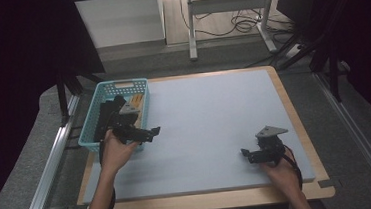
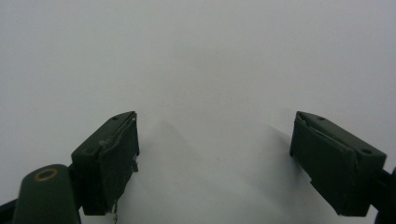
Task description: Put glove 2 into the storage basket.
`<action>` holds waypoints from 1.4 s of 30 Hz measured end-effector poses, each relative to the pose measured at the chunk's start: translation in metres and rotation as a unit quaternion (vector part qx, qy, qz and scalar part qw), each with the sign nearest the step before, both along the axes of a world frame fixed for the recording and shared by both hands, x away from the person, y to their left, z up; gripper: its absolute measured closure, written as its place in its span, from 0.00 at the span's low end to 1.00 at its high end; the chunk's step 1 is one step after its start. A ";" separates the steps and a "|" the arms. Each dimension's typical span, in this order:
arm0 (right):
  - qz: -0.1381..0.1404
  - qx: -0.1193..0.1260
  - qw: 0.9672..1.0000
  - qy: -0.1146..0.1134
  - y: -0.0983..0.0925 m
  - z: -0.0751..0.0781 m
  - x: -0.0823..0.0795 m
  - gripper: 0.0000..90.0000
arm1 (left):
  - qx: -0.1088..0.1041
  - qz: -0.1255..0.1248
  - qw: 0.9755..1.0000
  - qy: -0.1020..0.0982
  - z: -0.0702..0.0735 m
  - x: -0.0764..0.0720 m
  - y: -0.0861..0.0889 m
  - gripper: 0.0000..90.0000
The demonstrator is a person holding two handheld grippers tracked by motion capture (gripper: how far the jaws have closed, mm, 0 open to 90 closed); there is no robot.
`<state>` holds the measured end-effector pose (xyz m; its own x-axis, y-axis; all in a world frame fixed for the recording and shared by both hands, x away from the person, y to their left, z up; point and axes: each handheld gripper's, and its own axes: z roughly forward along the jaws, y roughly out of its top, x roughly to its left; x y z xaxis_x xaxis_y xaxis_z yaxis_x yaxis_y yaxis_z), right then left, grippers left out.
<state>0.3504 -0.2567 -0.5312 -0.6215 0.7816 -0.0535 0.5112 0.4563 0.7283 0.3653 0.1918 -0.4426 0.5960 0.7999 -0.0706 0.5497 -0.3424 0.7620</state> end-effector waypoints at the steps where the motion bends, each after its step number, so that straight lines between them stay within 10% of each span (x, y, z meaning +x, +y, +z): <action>1: 0.000 0.000 1.000 0.000 0.000 0.000 0.000 0.17 | -0.001 -0.004 1.000 -0.001 0.000 0.000 -0.003 0.00; 16: 0.000 -0.001 1.000 0.000 0.000 0.000 0.000 0.17 | -0.015 -0.056 0.998 -0.015 -0.011 -0.015 -0.048 0.00; 42: 0.000 0.000 1.000 -0.001 0.000 0.000 0.000 0.17 | 0.020 -0.094 0.995 0.011 -0.082 -0.048 -0.088 0.00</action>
<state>0.3505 -0.2565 -0.5310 -0.6212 0.7817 -0.0548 0.5105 0.4567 0.7286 0.3177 0.1042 -0.5246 0.7345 0.6764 -0.0554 0.4888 -0.4706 0.7346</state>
